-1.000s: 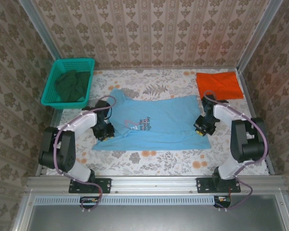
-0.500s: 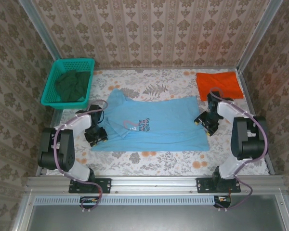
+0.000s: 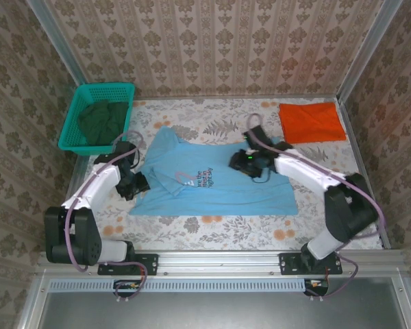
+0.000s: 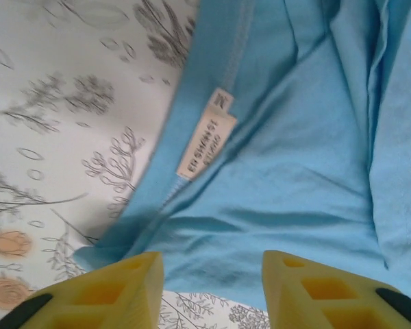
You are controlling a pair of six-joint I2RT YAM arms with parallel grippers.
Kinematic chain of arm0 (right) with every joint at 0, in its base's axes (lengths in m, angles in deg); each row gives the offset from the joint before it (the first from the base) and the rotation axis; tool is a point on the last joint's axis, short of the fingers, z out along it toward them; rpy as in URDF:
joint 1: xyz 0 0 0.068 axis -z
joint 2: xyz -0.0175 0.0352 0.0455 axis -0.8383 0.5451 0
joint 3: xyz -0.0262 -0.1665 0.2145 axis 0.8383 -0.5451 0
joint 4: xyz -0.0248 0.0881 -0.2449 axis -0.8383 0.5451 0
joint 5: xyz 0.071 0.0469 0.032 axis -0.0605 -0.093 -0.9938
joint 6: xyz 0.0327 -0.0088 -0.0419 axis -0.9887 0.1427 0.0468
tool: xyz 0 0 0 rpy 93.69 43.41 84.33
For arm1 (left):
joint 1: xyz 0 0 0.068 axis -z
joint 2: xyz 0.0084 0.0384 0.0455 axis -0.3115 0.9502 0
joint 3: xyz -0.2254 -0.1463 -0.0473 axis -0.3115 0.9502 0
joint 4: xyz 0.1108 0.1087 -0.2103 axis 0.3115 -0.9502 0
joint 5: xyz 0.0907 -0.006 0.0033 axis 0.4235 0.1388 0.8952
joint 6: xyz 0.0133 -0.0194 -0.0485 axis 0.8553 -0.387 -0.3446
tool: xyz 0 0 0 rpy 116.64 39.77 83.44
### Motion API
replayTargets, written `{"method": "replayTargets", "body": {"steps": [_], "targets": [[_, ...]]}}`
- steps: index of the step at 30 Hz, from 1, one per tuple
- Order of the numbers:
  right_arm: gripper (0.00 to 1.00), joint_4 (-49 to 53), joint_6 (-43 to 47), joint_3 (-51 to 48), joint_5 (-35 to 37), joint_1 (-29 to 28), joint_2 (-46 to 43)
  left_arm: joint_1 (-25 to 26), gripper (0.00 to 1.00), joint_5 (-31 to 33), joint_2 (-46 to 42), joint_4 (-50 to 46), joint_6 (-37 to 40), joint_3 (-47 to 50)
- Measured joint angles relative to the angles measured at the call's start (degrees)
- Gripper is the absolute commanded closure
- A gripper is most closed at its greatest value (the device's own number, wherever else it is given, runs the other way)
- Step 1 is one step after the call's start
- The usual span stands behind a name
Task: Fold and stack the t-shirts
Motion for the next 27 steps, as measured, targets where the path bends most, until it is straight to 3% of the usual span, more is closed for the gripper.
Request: {"method": "replayTargets", "body": {"steps": [5,10,20,27], "targets": [[0.56,2.19,6.56,15.67,0.87,-12.76,13.25,-1.57,0.61,-4.11,2.03,1.97,-0.04,5.86],[0.51,7.67,12.81,27.45,2.99,-20.87,23.34,-5.92,0.61,-6.03,5.07,4.57,-1.09,9.42],[0.48,19.1,20.83,45.48,7.58,-24.48,37.59,-7.13,0.61,-7.23,4.76,5.77,-2.84,10.34],[0.49,24.85,22.71,52.94,11.3,-26.18,42.86,-7.3,0.6,-7.23,4.0,6.23,-3.52,10.84]]}}
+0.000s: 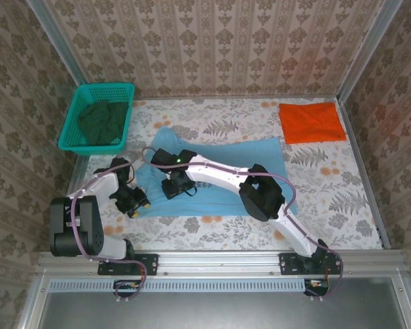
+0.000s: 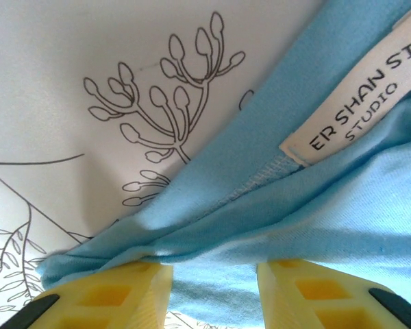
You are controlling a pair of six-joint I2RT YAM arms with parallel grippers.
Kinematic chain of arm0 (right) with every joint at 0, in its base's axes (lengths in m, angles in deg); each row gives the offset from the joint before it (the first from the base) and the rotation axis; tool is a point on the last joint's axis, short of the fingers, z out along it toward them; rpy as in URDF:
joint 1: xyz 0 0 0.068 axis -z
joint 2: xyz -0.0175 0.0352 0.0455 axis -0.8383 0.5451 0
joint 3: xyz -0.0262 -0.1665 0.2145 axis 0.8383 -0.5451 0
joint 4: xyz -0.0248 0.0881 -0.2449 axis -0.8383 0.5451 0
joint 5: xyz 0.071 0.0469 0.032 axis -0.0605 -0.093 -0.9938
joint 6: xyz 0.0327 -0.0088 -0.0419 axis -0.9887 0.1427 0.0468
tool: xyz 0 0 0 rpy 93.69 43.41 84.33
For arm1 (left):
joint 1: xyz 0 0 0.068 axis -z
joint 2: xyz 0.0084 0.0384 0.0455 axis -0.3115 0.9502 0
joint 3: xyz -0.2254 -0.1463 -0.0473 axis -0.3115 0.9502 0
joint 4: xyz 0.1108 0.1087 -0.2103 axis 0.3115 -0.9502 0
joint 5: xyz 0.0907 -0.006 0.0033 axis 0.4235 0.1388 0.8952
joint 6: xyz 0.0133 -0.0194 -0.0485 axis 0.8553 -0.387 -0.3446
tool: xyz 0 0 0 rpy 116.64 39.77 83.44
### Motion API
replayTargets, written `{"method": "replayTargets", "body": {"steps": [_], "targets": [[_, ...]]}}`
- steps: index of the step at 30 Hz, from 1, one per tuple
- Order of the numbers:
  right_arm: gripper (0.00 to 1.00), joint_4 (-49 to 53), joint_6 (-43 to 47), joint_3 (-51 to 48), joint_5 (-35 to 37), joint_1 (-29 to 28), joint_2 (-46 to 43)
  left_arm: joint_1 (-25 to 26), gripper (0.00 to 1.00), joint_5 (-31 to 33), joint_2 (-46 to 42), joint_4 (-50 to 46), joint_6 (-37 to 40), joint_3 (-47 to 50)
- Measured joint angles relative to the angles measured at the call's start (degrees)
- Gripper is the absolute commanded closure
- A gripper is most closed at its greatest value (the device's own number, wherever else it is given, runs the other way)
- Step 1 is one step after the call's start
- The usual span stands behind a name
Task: Fold and stack the t-shirts
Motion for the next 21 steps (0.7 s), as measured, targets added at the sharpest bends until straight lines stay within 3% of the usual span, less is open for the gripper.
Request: {"method": "replayTargets", "body": {"steps": [11,21], "targets": [[0.55,6.56,1.57,7.48,5.99,-1.25,5.99,-0.57,0.6,-0.37,-0.11,0.17,-0.37,0.13],[0.7,9.16,1.7,11.02,7.19,-1.11,8.11,-0.57,0.6,-0.39,-0.13,0.28,-0.81,0.24]]}}
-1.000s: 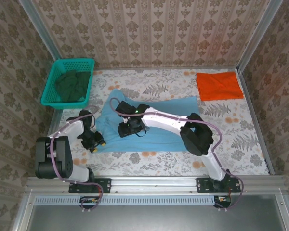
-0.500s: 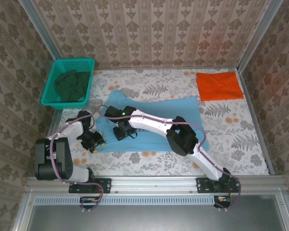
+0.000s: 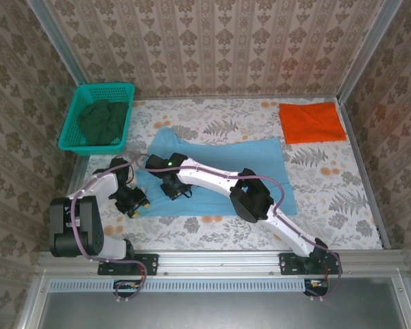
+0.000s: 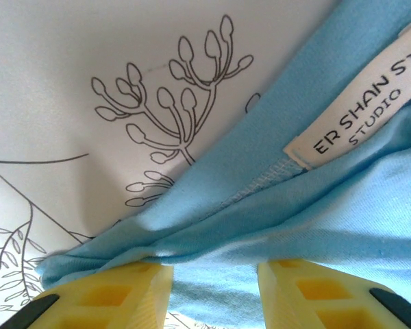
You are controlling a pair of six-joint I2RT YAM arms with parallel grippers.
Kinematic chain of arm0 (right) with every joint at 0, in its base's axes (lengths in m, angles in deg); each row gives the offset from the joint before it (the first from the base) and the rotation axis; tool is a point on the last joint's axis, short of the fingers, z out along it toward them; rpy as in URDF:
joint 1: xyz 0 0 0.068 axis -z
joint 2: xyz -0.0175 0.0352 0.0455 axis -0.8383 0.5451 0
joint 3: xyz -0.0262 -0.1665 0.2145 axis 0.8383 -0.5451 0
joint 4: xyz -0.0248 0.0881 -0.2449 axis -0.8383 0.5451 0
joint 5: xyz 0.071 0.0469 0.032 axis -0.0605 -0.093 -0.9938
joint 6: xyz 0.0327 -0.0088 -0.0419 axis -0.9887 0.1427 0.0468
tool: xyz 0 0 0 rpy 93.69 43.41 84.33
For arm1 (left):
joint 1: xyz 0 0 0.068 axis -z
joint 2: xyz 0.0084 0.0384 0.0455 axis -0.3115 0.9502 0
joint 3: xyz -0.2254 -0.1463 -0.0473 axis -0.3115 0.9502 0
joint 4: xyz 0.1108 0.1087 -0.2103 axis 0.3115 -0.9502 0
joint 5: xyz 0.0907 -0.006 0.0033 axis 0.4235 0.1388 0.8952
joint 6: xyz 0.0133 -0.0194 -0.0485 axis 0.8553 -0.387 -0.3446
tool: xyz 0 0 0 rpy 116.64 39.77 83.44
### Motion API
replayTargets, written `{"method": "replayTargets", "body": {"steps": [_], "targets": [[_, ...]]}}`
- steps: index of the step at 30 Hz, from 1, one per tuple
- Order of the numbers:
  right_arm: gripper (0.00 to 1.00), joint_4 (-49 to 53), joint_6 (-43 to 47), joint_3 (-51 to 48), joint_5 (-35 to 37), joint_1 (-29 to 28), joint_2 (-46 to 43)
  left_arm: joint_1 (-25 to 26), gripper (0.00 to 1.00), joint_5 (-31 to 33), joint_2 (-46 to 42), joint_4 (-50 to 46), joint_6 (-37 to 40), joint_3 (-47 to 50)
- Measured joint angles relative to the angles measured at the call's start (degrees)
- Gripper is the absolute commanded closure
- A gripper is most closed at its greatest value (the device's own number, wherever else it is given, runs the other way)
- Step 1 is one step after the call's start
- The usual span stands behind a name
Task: Fold and stack the t-shirts
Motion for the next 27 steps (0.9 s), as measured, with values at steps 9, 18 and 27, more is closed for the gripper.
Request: {"method": "replayTargets", "body": {"steps": [9,18,27], "targets": [[0.8,0.11,0.15,0.02,-2.19,1.33,-0.02,0.0,0.61,0.22,0.0,-0.04,-0.04,0.0],[0.84,-0.15,0.68,0.02,-6.47,4.13,-0.48,0.0,0.64,0.83,0.02,-0.17,-0.44,0.0],[0.87,-1.22,0.66,-0.31,-10.23,7.21,-0.81,0.02,0.69,1.79,0.0,-0.55,-0.92,0.0]]}}
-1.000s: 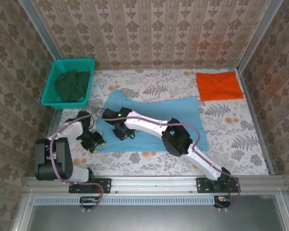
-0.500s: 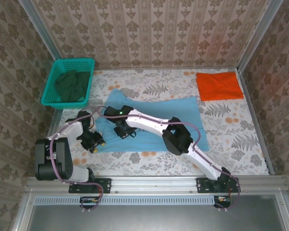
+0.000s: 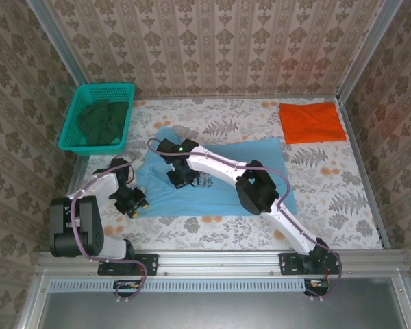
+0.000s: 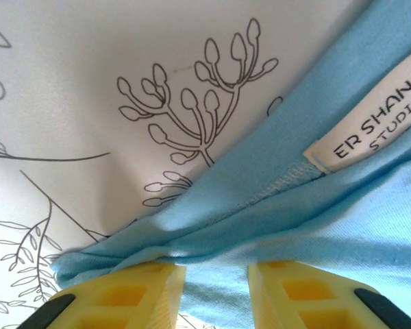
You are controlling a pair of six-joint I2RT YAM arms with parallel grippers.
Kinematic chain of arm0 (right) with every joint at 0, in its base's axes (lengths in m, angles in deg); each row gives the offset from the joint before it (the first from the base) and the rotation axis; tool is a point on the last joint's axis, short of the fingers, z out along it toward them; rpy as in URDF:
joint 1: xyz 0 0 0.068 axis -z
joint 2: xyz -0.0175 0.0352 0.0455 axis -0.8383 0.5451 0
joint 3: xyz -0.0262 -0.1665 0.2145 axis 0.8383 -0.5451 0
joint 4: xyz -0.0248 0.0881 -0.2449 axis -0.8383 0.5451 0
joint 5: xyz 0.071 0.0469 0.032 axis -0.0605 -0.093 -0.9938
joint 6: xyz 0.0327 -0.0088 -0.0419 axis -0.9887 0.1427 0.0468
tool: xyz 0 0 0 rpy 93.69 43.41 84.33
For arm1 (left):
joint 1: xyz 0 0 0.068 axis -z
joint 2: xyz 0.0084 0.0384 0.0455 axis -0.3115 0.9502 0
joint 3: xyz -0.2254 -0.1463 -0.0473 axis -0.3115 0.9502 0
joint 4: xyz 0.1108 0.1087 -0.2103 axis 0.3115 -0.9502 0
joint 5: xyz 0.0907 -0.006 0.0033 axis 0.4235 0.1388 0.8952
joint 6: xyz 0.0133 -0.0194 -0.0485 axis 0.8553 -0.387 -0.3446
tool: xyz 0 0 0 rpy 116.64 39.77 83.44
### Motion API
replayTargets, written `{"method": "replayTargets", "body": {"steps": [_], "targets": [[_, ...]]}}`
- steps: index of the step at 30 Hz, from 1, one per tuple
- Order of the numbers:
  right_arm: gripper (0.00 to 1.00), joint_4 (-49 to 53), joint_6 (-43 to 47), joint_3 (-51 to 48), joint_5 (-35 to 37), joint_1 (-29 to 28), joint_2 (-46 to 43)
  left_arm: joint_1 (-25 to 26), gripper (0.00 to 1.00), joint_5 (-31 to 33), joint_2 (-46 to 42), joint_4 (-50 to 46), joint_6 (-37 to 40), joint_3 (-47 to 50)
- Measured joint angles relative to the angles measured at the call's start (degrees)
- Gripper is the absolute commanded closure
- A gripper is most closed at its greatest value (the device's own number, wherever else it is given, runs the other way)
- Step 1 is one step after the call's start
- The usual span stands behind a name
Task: Fold and stack the t-shirts
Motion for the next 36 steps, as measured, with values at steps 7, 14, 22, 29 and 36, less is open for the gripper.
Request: {"method": "replayTargets", "body": {"steps": [7,14,22,29,36], "targets": [[0.84,-1.36,-1.42,-1.16,-3.5,2.93,-0.07,0.0,0.69,1.86,-0.46,-0.2,-1.14,0.15],[0.73,-2.34,-5.46,-1.31,-5.86,6.84,-0.07,0.0,0.7,2.78,-0.76,-0.2,-2.12,0.37],[0.52,-1.49,-13.88,-1.62,-6.69,13.14,-0.33,-0.02,0.61,4.55,-1.95,-0.44,-2.95,0.72],[0.43,-4.17,-16.63,-17.59,-5.75,18.78,-15.43,0.85,0.5,7.74,-3.58,-4.52,-2.45,-4.9],[0.48,-12.83,-20.2,-49.48,-4.92,27.1,-44.89,8.85,0.5,7.65,-3.98,-5.57,0.59,-18.43]]}}
